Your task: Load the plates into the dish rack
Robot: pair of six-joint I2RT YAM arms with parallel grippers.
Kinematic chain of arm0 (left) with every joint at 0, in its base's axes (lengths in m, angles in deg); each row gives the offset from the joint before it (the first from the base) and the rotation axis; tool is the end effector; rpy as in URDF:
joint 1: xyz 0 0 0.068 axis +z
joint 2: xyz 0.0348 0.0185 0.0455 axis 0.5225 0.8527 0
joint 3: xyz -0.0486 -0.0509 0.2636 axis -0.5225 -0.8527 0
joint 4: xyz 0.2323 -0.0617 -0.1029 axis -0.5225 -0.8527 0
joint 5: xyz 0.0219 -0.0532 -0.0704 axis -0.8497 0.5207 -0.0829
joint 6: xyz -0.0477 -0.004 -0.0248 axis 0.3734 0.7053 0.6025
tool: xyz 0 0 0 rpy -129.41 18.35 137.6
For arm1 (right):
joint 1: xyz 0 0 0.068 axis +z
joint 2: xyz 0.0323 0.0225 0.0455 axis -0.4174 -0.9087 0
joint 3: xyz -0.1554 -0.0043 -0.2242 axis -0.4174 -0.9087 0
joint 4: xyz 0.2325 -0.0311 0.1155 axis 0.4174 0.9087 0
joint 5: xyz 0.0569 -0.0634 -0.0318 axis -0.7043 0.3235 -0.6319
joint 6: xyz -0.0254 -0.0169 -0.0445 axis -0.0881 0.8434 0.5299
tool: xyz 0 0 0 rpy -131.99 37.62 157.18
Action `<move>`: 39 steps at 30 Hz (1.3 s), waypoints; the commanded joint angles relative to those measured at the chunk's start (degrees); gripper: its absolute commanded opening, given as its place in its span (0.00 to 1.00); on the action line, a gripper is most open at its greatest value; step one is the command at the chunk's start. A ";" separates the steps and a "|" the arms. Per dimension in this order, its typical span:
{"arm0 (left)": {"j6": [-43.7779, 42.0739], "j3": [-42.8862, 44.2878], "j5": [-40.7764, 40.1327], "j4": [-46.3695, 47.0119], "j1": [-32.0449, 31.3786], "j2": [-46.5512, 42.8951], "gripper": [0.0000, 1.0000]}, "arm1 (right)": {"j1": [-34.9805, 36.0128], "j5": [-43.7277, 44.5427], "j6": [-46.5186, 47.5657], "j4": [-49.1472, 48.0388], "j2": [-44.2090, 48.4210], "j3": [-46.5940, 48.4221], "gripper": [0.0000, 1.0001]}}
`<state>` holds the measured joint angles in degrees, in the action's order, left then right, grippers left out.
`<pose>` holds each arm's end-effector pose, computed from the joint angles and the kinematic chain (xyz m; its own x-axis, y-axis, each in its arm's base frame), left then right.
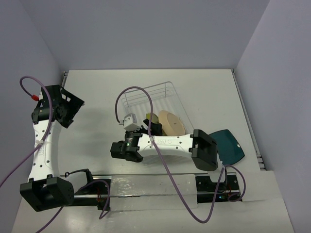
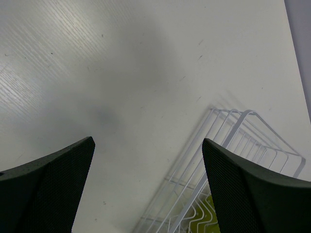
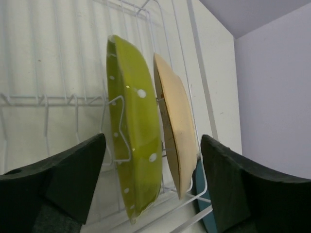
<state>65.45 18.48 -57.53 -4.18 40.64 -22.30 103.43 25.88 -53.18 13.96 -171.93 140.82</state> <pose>0.2169 0.0379 0.3421 -0.3361 -0.8063 -0.4867 -0.6938 0.5614 -0.4511 0.1053 0.3558 0.2539 -0.3630 -0.6431 -0.6743 -0.0442 0.7347 -0.6769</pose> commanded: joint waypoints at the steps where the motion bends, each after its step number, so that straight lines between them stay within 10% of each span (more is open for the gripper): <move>1: -0.56 2.37 1.09 2.22 0.17 -1.01 0.99 | 2.28 -4.22 6.80 -5.12 3.98 7.39 0.89; 11: -2.77 8.40 0.10 1.94 0.28 0.24 0.99 | 0.61 -31.73 23.03 -35.71 21.32 -4.22 0.94; 18: -4.20 11.98 1.80 2.50 0.78 0.75 0.99 | -15.24 -38.40 16.84 -43.78 44.59 -15.66 0.99; 24: -2.67 14.43 9.20 7.80 0.78 2.24 0.99 | -41.27 -45.72 6.05 -39.26 61.56 -31.29 1.00; 39: -3.41 18.66 14.76 16.94 -0.83 10.17 0.99 | -102.38 -71.45 8.13 -41.58 66.75 -56.42 1.00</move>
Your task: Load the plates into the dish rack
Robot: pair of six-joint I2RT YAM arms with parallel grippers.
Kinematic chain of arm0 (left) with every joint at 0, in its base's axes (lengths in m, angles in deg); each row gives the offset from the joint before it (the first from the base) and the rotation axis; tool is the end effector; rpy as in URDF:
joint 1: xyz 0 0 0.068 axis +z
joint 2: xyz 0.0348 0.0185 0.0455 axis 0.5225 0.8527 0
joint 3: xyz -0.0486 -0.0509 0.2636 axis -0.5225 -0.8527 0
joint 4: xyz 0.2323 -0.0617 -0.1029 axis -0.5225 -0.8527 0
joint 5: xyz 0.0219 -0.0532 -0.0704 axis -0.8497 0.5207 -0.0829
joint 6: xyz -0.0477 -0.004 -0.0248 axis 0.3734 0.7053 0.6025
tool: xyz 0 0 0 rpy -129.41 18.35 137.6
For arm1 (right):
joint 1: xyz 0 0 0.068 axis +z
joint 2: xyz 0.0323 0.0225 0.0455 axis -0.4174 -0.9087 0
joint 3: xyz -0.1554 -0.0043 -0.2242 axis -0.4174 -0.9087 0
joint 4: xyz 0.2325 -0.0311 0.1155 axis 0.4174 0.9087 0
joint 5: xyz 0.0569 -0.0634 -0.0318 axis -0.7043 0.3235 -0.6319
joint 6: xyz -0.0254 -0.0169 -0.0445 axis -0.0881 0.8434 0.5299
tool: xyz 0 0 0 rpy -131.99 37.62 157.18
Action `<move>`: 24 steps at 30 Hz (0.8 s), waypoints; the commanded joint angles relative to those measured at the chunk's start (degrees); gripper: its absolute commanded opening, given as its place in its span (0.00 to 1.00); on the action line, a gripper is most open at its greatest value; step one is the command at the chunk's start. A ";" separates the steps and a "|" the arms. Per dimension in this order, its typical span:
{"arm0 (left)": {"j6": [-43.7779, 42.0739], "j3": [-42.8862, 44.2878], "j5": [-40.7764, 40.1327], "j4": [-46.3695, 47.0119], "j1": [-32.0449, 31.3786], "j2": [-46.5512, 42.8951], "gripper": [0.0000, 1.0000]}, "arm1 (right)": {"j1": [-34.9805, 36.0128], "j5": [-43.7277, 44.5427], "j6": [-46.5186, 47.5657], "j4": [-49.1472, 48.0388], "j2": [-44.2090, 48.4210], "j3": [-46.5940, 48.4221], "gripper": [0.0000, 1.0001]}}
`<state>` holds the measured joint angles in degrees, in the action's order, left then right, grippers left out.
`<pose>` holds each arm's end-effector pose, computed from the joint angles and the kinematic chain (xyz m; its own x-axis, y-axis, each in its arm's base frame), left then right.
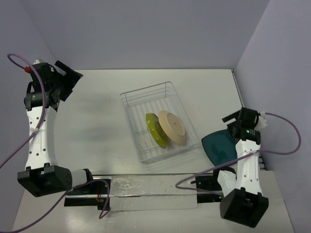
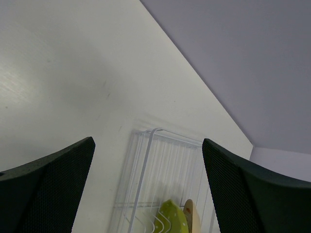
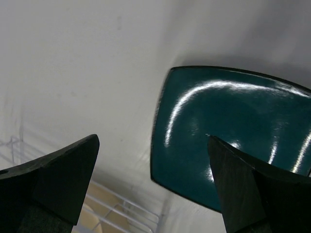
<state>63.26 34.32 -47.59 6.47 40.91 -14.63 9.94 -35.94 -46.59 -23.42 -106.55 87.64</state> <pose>0.2598 0.0398 0.4165 -0.2797 -0.7724 -0.5703 -0.4121 0.6331 -0.6553 0.1624 -0.0496 0.2688 -0.2356 0.7729 -0.5892 0.7582 0.5254 0.3861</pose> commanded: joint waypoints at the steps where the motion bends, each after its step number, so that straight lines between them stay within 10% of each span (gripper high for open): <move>1: -1.64 3.71 4.13 6.28 -1.99 3.82 0.99 | -10.94 -9.42 1.33 -4.42 1.71 -4.22 1.00; 12: -5.50 24.97 -0.54 -1.62 -8.30 19.77 0.99 | -32.03 6.45 -0.28 -5.77 12.53 -15.70 1.00; 24: -7.61 37.16 -3.42 -5.75 -8.89 26.35 0.99 | -35.10 -7.81 -6.09 -8.74 11.15 -25.93 1.00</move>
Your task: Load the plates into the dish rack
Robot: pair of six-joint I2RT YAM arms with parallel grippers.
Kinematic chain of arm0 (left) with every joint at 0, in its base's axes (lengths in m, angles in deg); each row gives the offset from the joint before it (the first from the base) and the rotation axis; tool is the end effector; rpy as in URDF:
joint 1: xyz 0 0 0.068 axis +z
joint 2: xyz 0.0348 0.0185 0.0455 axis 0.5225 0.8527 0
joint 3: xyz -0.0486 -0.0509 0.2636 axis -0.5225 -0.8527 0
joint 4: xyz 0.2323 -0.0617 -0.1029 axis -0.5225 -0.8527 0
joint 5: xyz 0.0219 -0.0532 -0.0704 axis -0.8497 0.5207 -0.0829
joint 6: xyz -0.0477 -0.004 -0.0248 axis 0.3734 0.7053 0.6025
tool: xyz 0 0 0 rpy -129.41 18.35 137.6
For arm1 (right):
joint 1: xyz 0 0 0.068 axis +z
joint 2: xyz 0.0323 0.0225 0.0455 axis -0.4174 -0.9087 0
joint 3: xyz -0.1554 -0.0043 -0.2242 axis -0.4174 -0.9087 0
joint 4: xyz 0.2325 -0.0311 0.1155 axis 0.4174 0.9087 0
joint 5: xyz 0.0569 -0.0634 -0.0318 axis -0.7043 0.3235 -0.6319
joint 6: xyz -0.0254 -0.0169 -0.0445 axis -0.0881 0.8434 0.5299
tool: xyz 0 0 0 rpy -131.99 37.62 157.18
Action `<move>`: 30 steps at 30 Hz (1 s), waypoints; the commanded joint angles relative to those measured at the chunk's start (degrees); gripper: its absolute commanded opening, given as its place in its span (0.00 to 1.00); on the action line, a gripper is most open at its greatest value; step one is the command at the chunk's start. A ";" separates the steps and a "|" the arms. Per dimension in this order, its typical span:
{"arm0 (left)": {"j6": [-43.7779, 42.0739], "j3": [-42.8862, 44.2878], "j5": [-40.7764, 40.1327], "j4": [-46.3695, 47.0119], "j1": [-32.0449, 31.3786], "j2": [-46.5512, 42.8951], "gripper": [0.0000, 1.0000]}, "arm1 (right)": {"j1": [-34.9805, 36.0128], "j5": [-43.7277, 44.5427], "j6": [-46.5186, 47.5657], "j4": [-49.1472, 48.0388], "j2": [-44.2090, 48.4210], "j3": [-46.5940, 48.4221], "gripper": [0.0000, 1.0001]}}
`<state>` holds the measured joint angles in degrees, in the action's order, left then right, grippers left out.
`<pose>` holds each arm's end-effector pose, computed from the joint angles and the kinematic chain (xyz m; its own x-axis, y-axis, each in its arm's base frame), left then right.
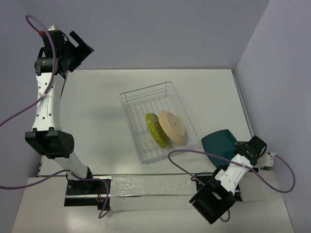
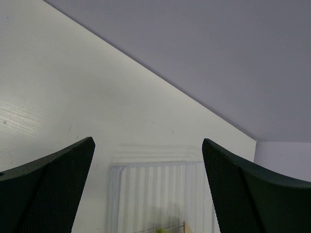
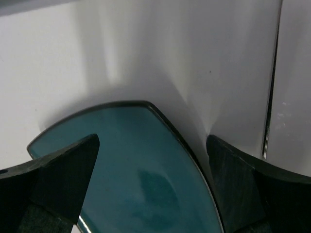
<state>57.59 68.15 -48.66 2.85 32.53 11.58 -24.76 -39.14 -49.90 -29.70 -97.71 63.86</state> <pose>0.3697 0.0041 0.4625 -0.3625 -0.6520 -0.6660 -0.2460 0.7562 -0.6064 0.0809 -0.1016 0.1632 0.2365 0.8518 -0.4675 0.9339 -0.0666 0.3512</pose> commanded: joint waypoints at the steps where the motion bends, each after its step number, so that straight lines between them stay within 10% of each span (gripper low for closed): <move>1: -2.00 3.07 -2.61 -1.89 -0.51 -0.03 0.99 | -0.40 -5.95 -3.12 -2.34 2.68 -2.73 1.00; 15: -0.93 -2.55 -2.65 1.11 -0.54 -2.19 0.99 | 0.50 -23.74 -3.02 -13.57 -0.67 -9.85 0.98; 30: -7.18 -11.60 -3.04 9.47 -4.95 -3.04 0.99 | 1.97 -35.48 18.28 -17.34 -27.55 3.70 0.98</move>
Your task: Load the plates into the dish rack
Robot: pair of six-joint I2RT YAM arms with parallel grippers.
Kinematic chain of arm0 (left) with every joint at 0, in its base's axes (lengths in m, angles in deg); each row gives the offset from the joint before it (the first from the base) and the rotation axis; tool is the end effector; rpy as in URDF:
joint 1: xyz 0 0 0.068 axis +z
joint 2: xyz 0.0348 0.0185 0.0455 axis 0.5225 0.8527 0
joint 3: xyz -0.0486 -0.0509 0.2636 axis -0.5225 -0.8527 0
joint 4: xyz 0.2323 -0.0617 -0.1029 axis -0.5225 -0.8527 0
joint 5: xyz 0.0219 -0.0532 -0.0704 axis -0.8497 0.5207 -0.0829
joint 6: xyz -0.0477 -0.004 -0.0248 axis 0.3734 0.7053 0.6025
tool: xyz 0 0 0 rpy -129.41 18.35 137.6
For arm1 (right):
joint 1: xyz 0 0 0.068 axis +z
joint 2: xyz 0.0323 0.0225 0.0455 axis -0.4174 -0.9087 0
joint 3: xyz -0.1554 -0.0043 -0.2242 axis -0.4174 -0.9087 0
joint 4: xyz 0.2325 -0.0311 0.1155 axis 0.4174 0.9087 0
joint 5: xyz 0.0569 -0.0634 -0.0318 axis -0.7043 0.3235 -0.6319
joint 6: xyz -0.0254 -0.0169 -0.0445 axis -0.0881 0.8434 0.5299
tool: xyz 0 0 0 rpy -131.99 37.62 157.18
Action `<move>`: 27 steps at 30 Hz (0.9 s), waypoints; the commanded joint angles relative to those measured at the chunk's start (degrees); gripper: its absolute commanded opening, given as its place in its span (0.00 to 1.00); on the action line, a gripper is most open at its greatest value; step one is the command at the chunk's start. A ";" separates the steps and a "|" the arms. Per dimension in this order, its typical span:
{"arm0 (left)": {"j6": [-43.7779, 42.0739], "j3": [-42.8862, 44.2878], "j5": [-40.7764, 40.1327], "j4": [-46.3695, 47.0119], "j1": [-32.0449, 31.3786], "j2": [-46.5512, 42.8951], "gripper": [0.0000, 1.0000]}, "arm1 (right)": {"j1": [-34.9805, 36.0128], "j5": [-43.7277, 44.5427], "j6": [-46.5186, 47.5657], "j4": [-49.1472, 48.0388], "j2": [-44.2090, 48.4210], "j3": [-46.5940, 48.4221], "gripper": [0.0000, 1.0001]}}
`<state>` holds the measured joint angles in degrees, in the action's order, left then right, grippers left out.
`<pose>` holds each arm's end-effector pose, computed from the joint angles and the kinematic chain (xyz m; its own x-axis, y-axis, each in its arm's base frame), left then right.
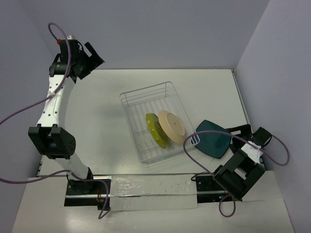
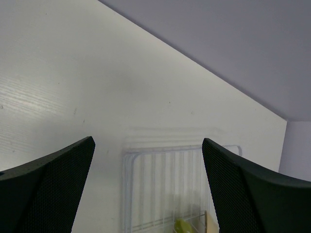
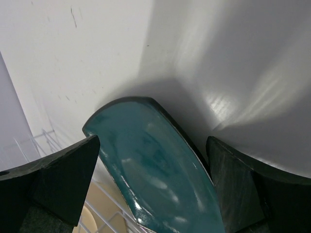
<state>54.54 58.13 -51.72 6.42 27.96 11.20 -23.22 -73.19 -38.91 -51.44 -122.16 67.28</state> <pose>0.3813 -0.0242 0.4150 -0.4667 -0.5777 -0.6696 -0.2576 0.8131 -0.5220 0.1390 -0.1301 0.1479 -0.1418 0.9571 -0.2526 0.7192 0.2750 0.6381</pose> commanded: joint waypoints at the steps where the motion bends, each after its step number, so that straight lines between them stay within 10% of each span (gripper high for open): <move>1: -4.61 -2.32 0.37 7.05 -0.42 -3.00 0.99 | 0.43 -0.95 7.94 4.92 -2.92 0.74 0.98; 27: -25.76 13.82 -3.84 12.53 -0.25 8.62 0.99 | 0.72 -7.61 23.57 3.08 -28.36 19.87 0.90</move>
<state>32.27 69.94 -52.35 16.88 27.68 23.36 -23.05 -85.29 -24.11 -49.02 -145.01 82.98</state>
